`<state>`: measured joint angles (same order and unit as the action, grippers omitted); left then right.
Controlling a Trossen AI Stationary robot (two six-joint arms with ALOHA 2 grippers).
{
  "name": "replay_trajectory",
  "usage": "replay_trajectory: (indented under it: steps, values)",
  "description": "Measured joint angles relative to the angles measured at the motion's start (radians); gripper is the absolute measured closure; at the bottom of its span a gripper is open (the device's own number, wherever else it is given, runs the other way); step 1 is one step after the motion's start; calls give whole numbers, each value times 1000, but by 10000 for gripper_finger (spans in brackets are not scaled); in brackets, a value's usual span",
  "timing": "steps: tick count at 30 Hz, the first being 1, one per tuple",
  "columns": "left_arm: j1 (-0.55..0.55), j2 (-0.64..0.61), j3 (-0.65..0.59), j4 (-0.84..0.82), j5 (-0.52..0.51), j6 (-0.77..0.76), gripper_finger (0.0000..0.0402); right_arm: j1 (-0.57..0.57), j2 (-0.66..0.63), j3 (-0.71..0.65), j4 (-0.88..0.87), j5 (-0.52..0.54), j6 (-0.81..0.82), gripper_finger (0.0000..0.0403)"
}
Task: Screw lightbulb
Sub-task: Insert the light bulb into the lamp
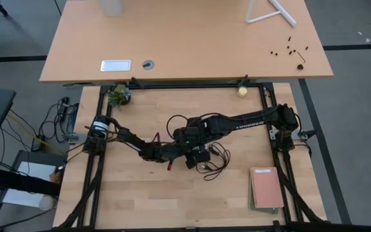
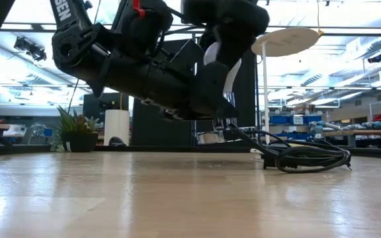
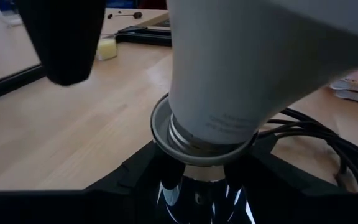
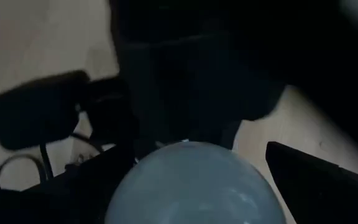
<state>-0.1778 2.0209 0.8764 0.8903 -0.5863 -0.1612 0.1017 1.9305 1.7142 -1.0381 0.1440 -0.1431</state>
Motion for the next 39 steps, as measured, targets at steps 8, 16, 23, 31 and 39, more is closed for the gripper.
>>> replay_trajectory:
  steps: [8, 16, 23, 31, 39]
  values:
    - [4, 1, -1, -24, 107, 5, 207, 5, 0, 0, -53, 61, -156, 29]
    - [4, 2, -2, -102, 147, 25, 207, 3, 0, 0, -59, -5, -164, 30]
    - [3, 2, -2, -93, 147, 42, 207, 15, 0, 0, -60, -15, -196, 30]
    - [1, 2, -3, -104, 147, 56, 207, 14, -3, -73, -35, -34, -281, 30]
    - [1, 2, -3, -104, 147, 79, 207, 14, -3, -113, 10, -35, -299, 31]
